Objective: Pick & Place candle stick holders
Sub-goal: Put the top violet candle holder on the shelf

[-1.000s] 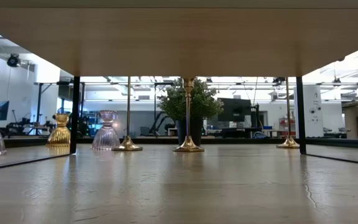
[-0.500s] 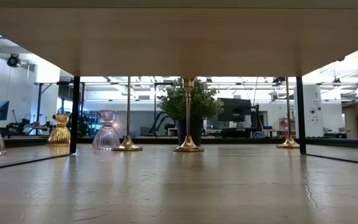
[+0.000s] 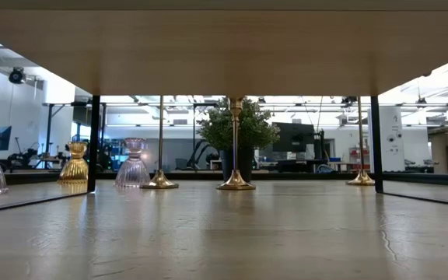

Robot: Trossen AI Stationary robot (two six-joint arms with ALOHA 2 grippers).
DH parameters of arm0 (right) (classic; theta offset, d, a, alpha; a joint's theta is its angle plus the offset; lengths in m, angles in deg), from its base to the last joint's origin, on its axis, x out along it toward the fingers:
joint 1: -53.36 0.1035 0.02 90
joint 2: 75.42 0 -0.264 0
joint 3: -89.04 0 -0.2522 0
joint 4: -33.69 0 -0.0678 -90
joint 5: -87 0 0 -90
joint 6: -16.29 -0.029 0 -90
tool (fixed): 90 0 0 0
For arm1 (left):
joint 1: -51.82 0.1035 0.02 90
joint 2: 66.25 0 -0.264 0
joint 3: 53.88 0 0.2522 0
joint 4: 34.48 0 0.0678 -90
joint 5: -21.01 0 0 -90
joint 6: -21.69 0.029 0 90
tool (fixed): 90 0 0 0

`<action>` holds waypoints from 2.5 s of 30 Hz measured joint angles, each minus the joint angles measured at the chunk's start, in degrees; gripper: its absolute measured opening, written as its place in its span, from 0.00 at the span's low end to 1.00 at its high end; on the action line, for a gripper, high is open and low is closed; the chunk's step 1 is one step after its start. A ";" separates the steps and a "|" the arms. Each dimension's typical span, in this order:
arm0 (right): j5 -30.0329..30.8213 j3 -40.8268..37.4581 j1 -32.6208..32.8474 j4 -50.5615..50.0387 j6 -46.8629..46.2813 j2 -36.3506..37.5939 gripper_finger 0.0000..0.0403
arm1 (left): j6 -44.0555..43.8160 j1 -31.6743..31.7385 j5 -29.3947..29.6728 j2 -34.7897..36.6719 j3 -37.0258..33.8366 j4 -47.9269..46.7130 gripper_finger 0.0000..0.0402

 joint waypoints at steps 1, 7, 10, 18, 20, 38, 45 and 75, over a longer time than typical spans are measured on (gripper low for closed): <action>0.62 -3.06 -0.02 1.34 -0.93 2.52 0.02 | 0.01 0.02 0.00 0.00 -0.01 0.00 0.09; 0.74 -26.35 0.01 14.47 -4.21 18.14 0.02 | 0.01 0.02 0.01 0.00 -0.01 0.00 0.09; 0.85 -38.32 -0.37 24.81 -2.77 25.20 0.02 | 0.00 0.02 0.00 0.00 -0.01 0.00 0.09; 7.77 -64.27 -0.54 43.60 -2.57 39.60 0.02 | 0.02 0.02 0.01 0.00 -0.02 0.00 0.09; 9.06 -69.43 -0.53 48.37 -2.48 41.92 0.02 | 0.00 0.02 0.01 0.00 0.00 0.00 0.09; 24.32 -102.05 -0.52 78.59 -2.15 49.17 0.02 | 0.00 0.02 0.01 0.00 -0.02 0.00 0.09; 25.03 -110.20 -0.52 84.09 -5.06 49.52 0.02 | 0.02 0.02 0.01 0.00 0.00 0.00 0.09; 27.52 -115.87 -0.47 88.36 -5.96 48.66 0.02 | 0.07 0.00 0.01 -0.18 0.00 0.58 0.09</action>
